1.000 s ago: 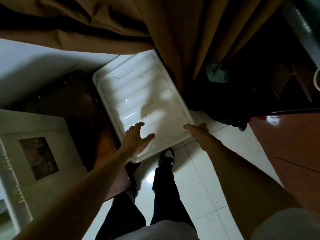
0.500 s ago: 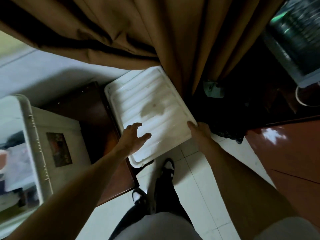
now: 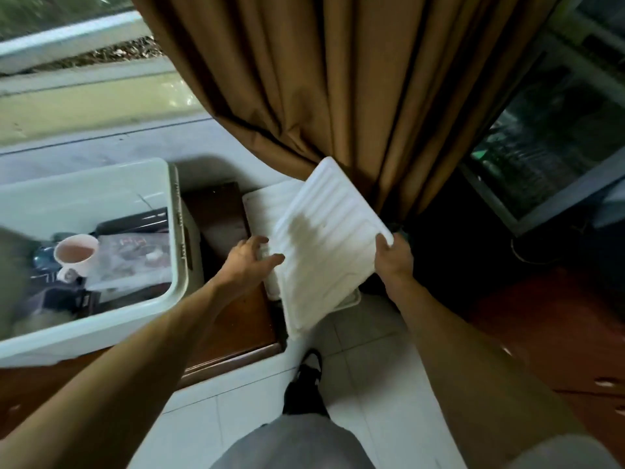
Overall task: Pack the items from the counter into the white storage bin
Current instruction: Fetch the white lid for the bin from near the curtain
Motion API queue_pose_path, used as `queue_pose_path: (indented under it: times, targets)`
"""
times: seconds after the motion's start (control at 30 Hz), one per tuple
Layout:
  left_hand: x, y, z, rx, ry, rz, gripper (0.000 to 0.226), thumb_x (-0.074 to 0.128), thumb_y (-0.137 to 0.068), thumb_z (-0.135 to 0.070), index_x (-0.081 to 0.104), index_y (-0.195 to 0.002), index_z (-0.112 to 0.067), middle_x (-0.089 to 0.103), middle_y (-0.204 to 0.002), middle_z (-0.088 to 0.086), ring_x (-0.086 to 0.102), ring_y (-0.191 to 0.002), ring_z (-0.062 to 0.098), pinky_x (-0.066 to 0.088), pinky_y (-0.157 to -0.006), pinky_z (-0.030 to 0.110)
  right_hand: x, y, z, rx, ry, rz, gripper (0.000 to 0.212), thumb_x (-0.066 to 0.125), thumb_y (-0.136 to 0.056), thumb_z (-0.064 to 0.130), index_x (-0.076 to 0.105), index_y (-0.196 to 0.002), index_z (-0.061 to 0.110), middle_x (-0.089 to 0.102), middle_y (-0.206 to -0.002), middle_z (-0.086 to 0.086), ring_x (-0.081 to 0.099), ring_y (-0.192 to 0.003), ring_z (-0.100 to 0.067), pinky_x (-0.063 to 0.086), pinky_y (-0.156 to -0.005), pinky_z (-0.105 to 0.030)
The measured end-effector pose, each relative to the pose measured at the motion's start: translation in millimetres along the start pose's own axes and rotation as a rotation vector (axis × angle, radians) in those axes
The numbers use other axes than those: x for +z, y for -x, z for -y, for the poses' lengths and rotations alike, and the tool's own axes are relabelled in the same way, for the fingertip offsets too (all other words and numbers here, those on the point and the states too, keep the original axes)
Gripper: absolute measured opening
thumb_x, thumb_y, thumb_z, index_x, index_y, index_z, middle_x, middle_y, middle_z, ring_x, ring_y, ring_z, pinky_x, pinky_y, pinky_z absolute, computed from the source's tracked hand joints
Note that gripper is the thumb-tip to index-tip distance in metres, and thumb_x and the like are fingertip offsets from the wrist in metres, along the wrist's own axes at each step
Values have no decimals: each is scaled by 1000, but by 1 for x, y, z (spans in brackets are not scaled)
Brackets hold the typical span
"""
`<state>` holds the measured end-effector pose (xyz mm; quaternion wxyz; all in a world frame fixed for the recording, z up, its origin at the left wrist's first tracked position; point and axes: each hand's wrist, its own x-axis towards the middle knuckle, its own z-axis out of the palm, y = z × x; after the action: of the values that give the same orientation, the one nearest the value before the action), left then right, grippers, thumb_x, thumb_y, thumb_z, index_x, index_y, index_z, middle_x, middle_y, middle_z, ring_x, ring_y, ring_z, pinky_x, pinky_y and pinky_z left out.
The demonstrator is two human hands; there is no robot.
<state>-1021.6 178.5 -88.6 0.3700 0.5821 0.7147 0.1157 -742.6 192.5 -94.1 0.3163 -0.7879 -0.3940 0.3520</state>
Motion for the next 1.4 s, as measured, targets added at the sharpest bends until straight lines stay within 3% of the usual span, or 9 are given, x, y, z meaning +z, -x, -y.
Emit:
queue_pose_path:
  times: [0.4,0.53,0.63,0.8,0.87,1.0,1.13,1.3,1.4]
  targets:
    - [-48,131,33,43,159,-150,83,56,-69,-69,54,-133,-16,61,-130,7,59,-116,20,46,-103,37,-67,104,38,-272,-45,-264,37,58,-97,41,70,-105,7,70,-104,-13,64,-98,-35,52,-84,-40]
    - [-45,163,37,10,178,-201,65,66,-83,-52,54,-134,-13,60,-130,7,58,-117,19,45,-102,34,-90,122,41,-317,-95,-280,45,54,-92,53,70,-93,11,70,-95,-9,65,-90,-32,54,-80,-44]
    - [-36,190,34,-21,239,-226,62,68,-85,-47,52,-134,-12,58,-132,9,55,-121,20,42,-103,31,-113,135,42,-347,-144,-295,39,55,-93,49,69,-88,14,70,-89,-7,64,-85,-30,54,-76,-40]
    - [-11,254,33,-82,309,-248,75,62,-76,-62,51,-132,-14,61,-125,14,60,-112,25,47,-100,40,-142,157,23,-382,-241,-182,36,60,-87,44,59,-70,12,62,-67,-1,60,-65,-23,50,-62,-34]
    - [3,282,34,-96,286,-247,68,63,-84,-54,49,-134,-10,59,-126,14,59,-111,26,46,-100,40,-152,167,17,-369,-264,-139,34,62,-86,39,60,-72,8,61,-67,-3,58,-63,-21,47,-60,-30]
    - [18,325,49,-129,208,-300,49,60,-93,-41,53,-128,-7,63,-110,7,61,-92,18,49,-77,30,-164,189,6,-398,-283,-52,28,64,-81,36,61,-67,12,59,-64,0,56,-62,-20,46,-61,-30]
    - [19,364,79,-235,191,-375,58,56,-95,-46,48,-136,-6,57,-131,13,57,-113,26,48,-95,40,-170,204,1,-413,-287,63,31,67,-78,33,54,-55,16,45,-54,5,46,-56,-18,38,-56,-26]
    - [10,407,108,-355,267,-475,57,45,-100,-46,50,-135,-1,54,-132,14,52,-116,29,41,-96,37,-155,228,17,-401,-372,201,34,67,-76,26,47,-53,12,38,-59,-1,39,-58,-16,33,-56,-29]
    - [0,425,127,-448,324,-536,62,38,-100,-52,48,-138,-4,49,-141,15,47,-125,32,36,-101,40,-135,244,31,-388,-420,281,32,67,-75,26,53,-64,0,45,-62,-3,45,-59,-16,36,-57,-30]
